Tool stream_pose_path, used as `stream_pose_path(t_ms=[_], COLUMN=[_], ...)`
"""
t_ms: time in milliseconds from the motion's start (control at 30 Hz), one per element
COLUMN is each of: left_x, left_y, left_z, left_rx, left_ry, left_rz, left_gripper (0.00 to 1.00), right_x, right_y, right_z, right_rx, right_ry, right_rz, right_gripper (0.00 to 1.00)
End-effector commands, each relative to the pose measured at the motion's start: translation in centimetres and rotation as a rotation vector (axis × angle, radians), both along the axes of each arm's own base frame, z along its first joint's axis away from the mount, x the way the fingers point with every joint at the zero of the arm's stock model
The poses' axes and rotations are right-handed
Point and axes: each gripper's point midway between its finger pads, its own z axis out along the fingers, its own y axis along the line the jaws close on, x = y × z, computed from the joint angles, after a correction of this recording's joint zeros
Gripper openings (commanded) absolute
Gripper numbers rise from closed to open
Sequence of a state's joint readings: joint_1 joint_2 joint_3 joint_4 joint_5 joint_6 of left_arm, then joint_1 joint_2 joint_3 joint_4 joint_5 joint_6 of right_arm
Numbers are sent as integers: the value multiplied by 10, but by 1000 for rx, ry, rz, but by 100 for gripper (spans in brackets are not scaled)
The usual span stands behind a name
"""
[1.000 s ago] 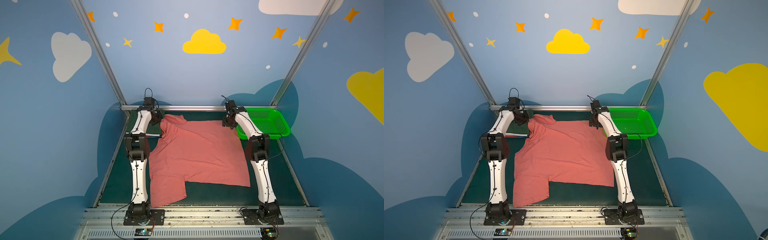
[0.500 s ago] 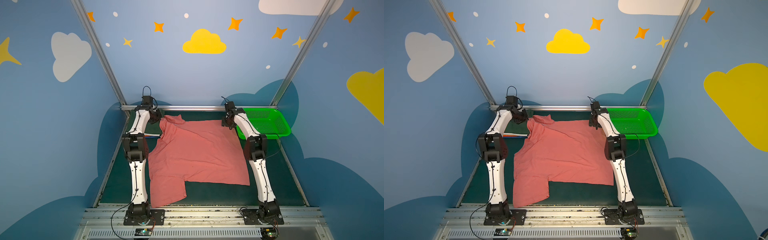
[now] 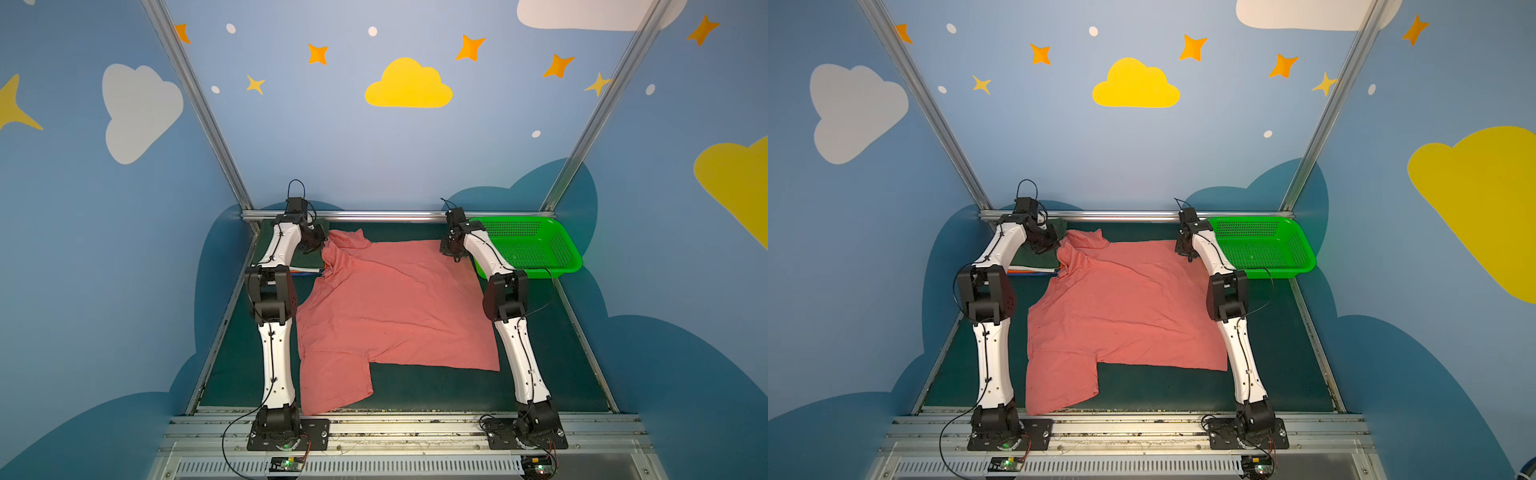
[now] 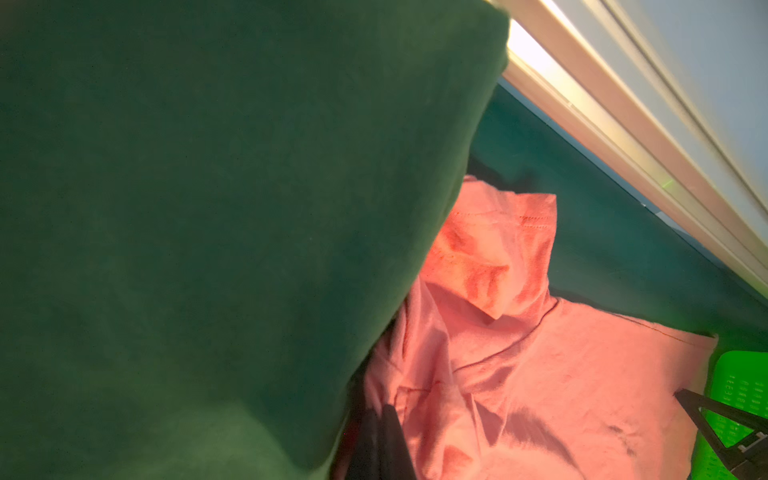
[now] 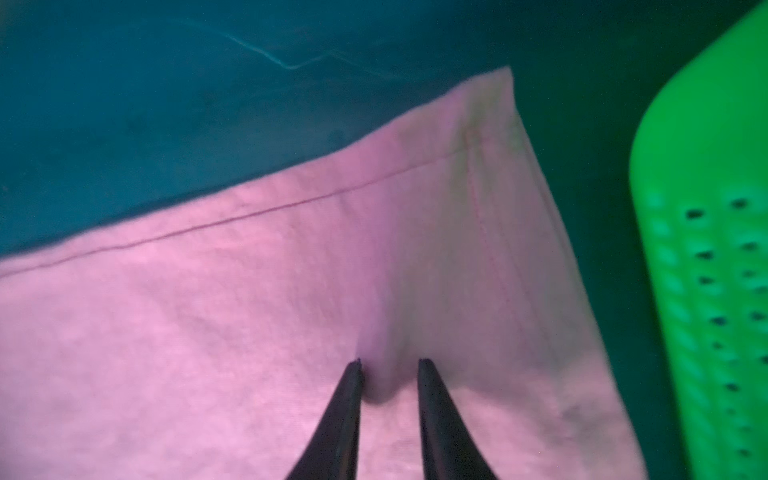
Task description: Fold and stack the t-shirts
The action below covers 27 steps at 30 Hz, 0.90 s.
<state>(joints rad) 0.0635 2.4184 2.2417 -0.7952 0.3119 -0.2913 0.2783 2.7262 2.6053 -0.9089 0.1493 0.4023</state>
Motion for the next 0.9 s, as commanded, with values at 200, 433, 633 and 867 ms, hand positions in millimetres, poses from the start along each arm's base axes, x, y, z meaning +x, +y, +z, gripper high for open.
stream_pose_path(t_ms=[200,433,633,867], left_x=[4,5,-1,-18], left_y=[-4,-5,-7,-10], left_z=[33,50,61,68], left_rx=[-3,-5,-8,-10], left_ry=[-71,-105,-125,-149], left_rz=[-24,-33,-46,-56], left_gripper=[5,5,5,5], right_x=[-4,-11,-25,-52], right_y=[-12,-10,-11,-13], right_z=[15,54,70,68], right_rx=[-49,-38,-67,-97], right_ry=[1,-79,-83,-55], right_rz=[28,59,91,111], right_gripper=[0,0,0,0])
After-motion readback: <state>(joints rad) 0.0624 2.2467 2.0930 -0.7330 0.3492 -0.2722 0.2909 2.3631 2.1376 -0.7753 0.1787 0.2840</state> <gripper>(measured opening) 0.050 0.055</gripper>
